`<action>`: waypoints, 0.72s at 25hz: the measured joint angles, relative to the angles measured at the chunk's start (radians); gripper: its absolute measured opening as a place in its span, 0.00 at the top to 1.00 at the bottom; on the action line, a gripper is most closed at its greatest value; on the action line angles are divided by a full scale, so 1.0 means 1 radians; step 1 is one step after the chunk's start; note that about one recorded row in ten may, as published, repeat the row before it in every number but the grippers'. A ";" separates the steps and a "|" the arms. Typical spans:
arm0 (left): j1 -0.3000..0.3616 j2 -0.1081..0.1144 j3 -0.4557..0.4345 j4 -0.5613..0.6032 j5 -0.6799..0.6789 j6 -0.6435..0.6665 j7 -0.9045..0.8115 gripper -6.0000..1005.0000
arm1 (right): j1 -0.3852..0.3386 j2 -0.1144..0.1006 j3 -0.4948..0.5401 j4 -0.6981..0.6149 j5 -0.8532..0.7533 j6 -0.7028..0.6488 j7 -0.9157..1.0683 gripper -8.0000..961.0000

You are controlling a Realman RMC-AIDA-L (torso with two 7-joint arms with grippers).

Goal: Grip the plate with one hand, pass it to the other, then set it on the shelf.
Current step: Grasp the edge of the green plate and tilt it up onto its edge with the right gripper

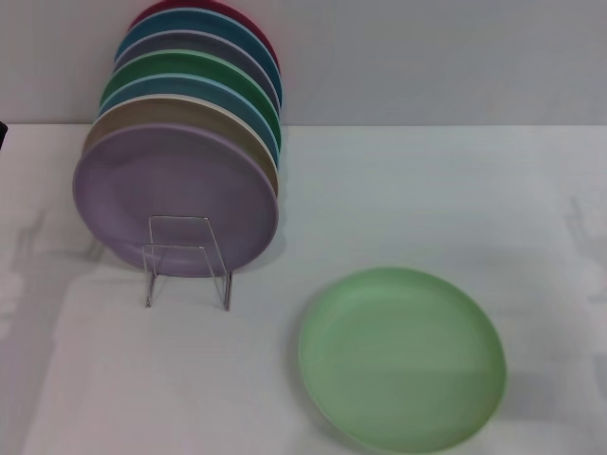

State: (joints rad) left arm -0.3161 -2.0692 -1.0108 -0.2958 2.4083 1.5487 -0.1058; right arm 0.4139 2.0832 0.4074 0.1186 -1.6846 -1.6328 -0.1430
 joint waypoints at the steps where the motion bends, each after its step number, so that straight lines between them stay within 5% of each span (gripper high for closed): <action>1: 0.000 0.000 0.000 0.000 0.000 0.000 0.000 0.19 | 0.000 0.000 0.000 0.000 0.000 0.000 0.000 0.31; 18: -0.017 0.000 -0.002 0.000 0.000 -0.027 0.000 0.19 | 0.019 -0.001 0.002 0.002 0.000 0.019 -0.019 0.31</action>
State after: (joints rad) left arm -0.3331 -2.0695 -1.0124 -0.2961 2.4083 1.5216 -0.1058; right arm 0.4333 2.0822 0.4096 0.1206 -1.6842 -1.6141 -0.1618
